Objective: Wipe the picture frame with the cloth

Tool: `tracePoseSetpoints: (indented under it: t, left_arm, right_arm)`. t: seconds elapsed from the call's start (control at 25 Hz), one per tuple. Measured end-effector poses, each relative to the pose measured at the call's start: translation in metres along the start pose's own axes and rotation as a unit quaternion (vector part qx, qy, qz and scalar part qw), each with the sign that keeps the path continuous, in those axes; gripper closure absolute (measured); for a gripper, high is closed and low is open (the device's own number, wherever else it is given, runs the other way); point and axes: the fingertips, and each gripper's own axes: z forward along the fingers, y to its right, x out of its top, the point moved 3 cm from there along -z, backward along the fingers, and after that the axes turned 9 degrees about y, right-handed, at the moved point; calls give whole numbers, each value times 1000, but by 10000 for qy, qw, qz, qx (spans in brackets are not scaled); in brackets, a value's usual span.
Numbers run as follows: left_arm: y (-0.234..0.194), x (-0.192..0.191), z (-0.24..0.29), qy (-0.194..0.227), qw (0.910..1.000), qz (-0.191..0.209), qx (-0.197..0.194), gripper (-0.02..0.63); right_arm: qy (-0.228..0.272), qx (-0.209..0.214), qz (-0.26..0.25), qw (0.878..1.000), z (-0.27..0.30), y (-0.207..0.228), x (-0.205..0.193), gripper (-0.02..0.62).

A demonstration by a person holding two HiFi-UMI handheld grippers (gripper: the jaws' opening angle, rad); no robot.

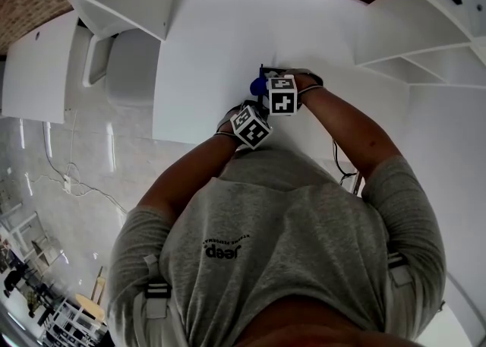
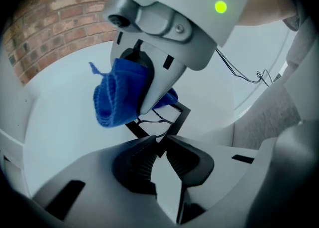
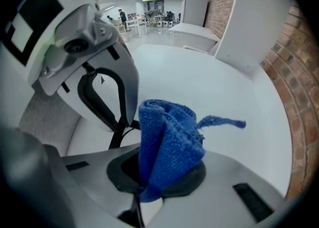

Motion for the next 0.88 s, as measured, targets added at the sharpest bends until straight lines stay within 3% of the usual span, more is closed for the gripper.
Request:
tracePoseSetpoints:
  t: [0.52,0.88]
  left_arm:
    - [-1,0,0,-31,10000,-4,-20,528]
    - [0,-4,2,35,10000,75,51,528]
  right_arm:
    - [-418,-2,266,9988,-32,-18,-64,537]
    - [-354,-47,435,9984,-32,-18,-71,536]
